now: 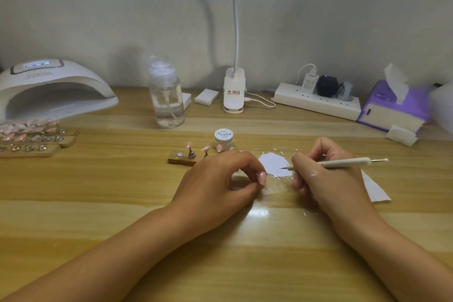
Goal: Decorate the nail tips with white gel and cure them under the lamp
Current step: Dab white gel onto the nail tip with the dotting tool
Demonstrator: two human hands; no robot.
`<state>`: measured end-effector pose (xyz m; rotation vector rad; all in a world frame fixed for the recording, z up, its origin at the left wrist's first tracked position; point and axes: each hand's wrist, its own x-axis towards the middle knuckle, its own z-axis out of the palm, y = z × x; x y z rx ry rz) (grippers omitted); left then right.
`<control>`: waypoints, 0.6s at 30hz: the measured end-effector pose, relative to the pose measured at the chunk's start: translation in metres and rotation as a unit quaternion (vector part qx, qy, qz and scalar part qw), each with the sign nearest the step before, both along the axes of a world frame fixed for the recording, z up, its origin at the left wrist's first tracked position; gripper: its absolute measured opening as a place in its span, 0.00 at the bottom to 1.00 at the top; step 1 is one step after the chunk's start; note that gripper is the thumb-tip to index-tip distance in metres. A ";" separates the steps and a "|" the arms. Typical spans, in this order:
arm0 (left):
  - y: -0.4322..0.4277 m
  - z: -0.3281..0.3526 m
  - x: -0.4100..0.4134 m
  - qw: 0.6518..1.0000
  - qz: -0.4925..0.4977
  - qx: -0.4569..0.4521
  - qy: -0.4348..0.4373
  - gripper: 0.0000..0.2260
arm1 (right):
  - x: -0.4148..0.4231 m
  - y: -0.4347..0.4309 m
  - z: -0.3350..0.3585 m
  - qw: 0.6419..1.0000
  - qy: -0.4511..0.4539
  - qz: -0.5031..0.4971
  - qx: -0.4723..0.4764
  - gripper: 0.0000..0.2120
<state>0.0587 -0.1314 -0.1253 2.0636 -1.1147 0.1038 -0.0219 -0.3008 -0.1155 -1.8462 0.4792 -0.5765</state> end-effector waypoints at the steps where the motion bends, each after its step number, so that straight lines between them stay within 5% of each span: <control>1: 0.000 0.000 0.000 1.000 0.002 0.001 0.001 0.07 | 0.000 0.000 -0.002 1.000 0.012 0.004 -0.015 0.07; 9: 0.000 0.002 -0.001 1.000 0.002 0.004 0.016 0.07 | 0.001 0.001 -0.004 0.995 0.043 0.000 -0.092 0.12; 15: 0.001 0.001 -0.001 1.000 0.007 0.018 0.000 0.08 | -0.004 0.010 0.010 0.989 -0.094 0.004 0.113 0.14; 18: 0.000 0.001 0.001 0.999 0.013 0.031 -0.013 0.07 | -0.006 0.021 0.010 0.986 -0.101 0.032 0.128 0.16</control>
